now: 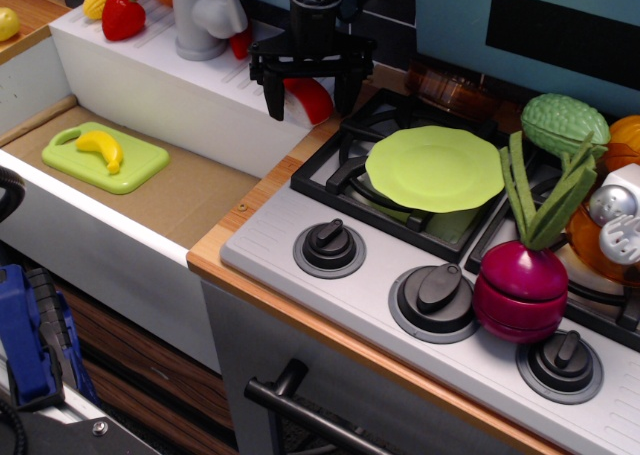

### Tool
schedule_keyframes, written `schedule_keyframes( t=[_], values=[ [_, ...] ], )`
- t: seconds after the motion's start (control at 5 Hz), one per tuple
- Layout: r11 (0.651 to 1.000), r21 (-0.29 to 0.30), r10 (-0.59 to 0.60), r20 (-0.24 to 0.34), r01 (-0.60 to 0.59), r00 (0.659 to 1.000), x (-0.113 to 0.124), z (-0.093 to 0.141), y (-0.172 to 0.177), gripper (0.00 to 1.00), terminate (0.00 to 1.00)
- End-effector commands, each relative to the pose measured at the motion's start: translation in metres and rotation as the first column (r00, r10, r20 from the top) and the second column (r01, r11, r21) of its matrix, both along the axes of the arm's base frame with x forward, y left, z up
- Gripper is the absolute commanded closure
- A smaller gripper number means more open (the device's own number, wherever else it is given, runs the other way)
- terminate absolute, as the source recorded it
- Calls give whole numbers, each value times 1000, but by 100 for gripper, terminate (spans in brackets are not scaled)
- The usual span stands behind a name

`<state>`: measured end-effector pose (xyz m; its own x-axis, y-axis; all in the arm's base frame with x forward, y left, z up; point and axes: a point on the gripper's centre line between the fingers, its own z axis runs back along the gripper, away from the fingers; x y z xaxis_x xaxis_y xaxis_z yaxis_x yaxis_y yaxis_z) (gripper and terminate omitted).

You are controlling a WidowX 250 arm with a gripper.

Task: Put sushi on plate

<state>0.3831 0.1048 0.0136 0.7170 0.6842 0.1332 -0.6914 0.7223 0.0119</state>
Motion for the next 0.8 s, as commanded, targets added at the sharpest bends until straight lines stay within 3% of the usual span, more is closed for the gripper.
schedule_keyframes(
  t=[0.0, 0.2, 0.6],
  values=[
    [1000, 1, -7, 73, 7, 997, 8, 14, 10, 0, 0],
    [1000, 7, 4, 65, -5, 998, 10, 20, 10, 100, 0],
    [998, 62, 18, 33, -20, 999, 5, 55, -13, 100, 0]
  ],
)
